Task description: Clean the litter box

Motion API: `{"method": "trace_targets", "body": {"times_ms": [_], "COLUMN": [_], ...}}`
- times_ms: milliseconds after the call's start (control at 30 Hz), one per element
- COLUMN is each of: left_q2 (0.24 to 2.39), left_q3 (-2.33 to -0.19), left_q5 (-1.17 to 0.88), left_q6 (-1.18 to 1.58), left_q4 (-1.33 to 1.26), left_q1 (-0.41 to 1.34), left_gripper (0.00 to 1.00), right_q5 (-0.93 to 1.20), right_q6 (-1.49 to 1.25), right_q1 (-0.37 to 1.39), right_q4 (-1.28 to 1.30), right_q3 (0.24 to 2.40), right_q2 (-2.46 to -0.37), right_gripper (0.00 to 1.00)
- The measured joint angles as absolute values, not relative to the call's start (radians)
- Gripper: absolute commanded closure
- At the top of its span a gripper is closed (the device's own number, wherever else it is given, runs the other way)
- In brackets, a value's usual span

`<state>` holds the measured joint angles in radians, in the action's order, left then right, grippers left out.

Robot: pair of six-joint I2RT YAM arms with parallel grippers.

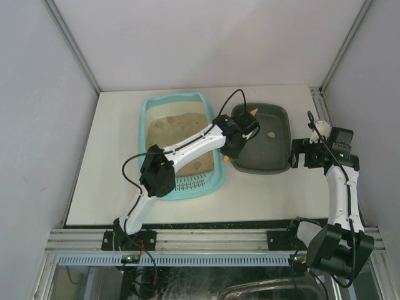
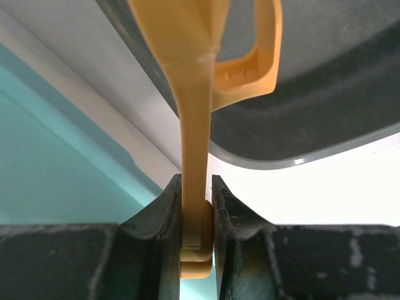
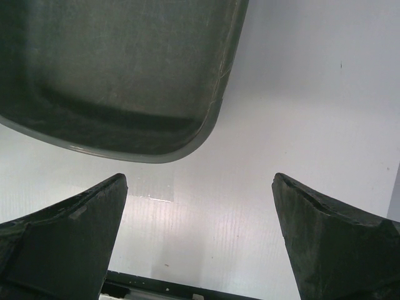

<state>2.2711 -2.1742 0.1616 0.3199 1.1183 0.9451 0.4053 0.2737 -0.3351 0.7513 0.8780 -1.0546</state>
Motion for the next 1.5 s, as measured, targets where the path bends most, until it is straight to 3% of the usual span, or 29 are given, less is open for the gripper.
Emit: {"method": "trace_targets", "body": {"times_ms": [800, 1033, 1300, 1500], "left_q2": [2.277, 2.062, 1.518, 1.512], "left_q3": [-2.268, -2.245, -1.775, -1.464], "left_q5": [0.276, 0.146, -0.087, -0.287], "left_q6": [0.184, 0.262, 0.471, 0.623], "left_q4": [1.177, 1.222, 1.054, 0.950], "left_q1": [1.012, 0.978, 0.607, 0.469], "left_gripper": [1.00, 1.00, 1.00, 1.00], "right_q5": [0.371, 0.371, 0.410, 0.537], "right_q6": [0.274, 0.274, 0.274, 0.270], "right_q1": [-0.268, -0.268, -0.266, -0.227], "right_q4": [0.751, 0.751, 0.752, 0.767], "right_q3": [0.878, 0.878, 0.878, 0.884], "right_q2": [-1.010, -1.004, -0.978, -0.992], "right_gripper": [0.00, 0.00, 0.00, 0.00]}}
